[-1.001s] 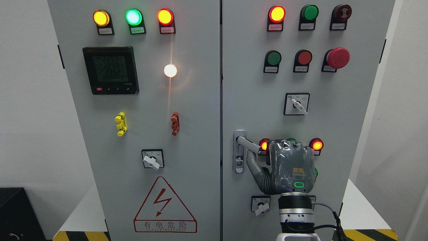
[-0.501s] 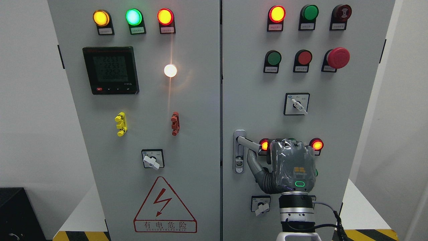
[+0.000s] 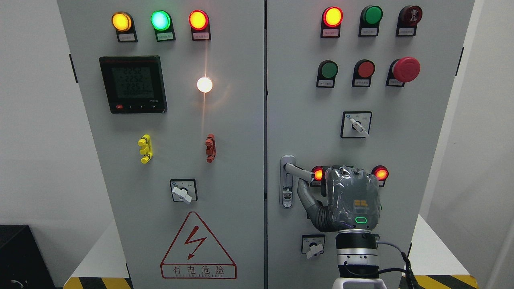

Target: Release door handle

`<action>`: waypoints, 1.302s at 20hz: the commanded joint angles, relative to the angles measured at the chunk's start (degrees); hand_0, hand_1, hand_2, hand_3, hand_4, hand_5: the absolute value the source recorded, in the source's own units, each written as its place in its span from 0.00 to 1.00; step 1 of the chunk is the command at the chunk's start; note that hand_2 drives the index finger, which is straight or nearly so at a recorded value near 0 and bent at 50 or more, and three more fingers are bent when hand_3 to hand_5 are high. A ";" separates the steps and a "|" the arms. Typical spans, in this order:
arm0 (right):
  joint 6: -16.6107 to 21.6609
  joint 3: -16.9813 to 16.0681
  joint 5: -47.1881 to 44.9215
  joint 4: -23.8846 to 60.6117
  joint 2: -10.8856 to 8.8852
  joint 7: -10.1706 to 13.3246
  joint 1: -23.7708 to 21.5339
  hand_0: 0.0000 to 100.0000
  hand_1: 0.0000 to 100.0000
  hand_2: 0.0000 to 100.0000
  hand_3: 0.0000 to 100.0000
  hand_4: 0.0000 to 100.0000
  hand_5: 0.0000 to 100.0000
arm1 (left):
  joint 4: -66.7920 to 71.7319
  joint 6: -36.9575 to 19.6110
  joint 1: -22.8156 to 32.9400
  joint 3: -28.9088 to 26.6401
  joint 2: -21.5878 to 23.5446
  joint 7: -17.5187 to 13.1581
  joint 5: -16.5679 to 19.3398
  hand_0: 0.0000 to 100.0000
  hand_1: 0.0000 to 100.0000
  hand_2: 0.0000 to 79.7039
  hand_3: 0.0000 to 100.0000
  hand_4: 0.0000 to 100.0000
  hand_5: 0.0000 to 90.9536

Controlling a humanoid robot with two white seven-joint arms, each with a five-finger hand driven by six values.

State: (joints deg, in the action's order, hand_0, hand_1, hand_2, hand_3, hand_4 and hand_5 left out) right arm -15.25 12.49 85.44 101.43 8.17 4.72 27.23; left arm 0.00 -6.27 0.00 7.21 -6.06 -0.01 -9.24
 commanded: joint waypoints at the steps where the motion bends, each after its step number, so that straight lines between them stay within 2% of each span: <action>1: -0.04 -0.19 -0.01 0.00 0.00 0.03 0.02 0.47 0.33 0.89 1.00 1.00 1.00 | 1.67 0.02 -1.49 0.00 0.00 0.01 0.01 0.12 0.56 0.00 0.00 0.00 0.00; 26: -0.04 -0.19 -0.09 0.35 0.00 -0.06 0.46 0.47 0.33 0.88 1.00 1.00 1.00 | 1.67 0.02 -1.49 0.00 0.00 0.01 0.01 0.12 0.56 0.00 0.00 0.00 0.00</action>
State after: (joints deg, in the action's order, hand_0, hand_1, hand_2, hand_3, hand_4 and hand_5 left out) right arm -15.25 12.36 85.36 101.68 8.17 4.83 27.63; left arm 0.00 -6.27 0.00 7.21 -6.06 -0.01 -9.23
